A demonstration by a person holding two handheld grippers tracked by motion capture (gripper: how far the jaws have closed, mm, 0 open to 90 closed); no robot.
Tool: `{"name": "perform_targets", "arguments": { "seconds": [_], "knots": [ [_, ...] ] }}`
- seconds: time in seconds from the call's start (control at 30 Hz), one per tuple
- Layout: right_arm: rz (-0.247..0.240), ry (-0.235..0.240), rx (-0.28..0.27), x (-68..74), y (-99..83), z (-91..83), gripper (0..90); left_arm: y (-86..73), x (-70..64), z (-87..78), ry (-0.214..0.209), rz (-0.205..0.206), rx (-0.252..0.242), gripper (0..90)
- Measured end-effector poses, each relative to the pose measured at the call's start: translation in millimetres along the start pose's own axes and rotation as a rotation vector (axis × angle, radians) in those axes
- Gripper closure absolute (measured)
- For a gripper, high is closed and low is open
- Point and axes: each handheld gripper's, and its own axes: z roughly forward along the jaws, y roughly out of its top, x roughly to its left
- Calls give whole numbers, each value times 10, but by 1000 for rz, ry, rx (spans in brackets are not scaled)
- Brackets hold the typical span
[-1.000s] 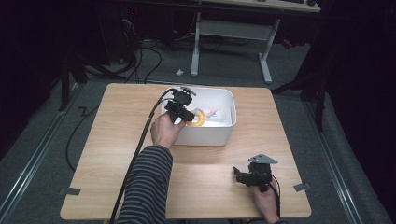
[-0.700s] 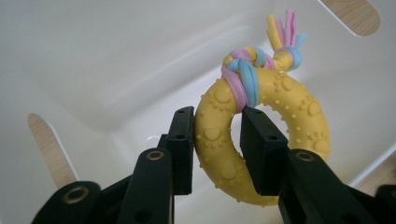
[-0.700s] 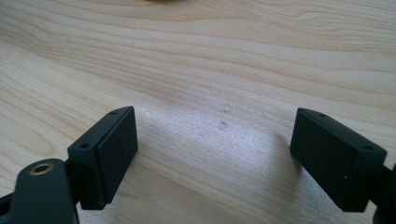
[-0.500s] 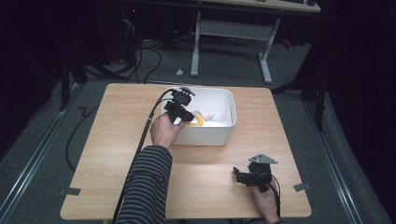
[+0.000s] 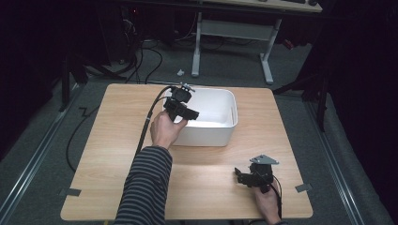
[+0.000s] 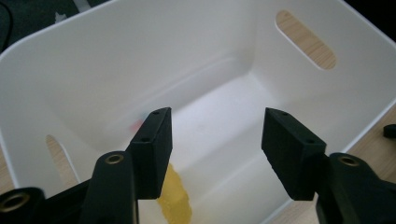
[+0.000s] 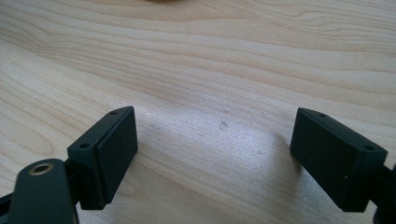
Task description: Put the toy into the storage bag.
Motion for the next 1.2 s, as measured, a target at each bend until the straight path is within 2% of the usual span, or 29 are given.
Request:
{"name": "perform_targets", "arguments": {
  "seconds": [0.03,0.37,0.5,0.8,1.0,1.2],
  "knots": [
    [-1,0,0,-1,0,0,150,-4,4,-56,-3,-4,-19,426],
    [-2,1,0,0,1,1,149,-78,51,-342,7,1,-69,380],
    [-4,3,1,1,1,0,150,-143,95,-472,6,-19,-99,376],
    [-7,7,0,3,0,0,150,-246,130,-643,17,-19,-135,369],
    [-13,13,1,6,-2,-3,149,-379,188,-779,26,-41,-164,364],
    [-16,14,0,6,-2,-3,150,-467,221,-875,36,-45,-178,363]
  ]
}}
